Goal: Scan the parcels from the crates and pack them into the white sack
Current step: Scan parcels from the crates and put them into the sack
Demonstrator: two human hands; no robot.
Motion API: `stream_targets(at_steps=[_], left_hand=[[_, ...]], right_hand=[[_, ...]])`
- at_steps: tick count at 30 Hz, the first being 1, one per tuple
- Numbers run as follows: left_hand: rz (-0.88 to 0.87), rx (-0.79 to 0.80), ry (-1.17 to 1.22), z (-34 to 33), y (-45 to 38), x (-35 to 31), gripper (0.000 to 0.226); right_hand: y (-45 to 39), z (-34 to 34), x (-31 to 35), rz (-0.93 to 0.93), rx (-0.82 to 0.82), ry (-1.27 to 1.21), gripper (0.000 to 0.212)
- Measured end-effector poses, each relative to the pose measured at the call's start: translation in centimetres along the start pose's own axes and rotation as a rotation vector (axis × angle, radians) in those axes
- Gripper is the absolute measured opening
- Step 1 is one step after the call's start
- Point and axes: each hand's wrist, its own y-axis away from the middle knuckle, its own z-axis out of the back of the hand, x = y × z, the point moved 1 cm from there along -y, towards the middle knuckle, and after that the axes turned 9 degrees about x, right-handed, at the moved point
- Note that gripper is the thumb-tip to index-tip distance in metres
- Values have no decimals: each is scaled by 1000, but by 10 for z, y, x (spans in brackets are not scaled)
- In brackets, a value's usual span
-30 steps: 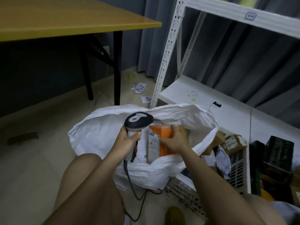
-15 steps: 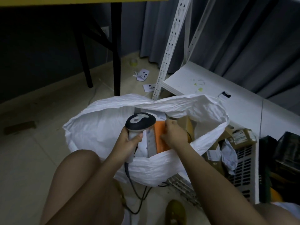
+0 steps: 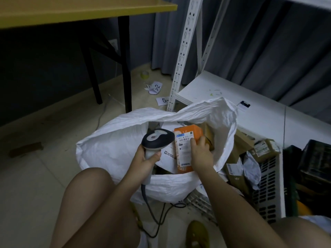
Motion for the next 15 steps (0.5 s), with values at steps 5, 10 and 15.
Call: stream_targets(at_steps=[5, 10, 15], left_hand=[[5, 16, -22, -6, 3, -3, 50], [-19, 56, -56, -17, 6, -5, 54], [-47, 128, -81, -44, 8, -16, 54]], right_hand=[[3, -1, -7, 265, 296, -3, 41], [24, 8, -22, 363, -23, -246, 34], [68, 22, -36, 343, -388, -654, 23]])
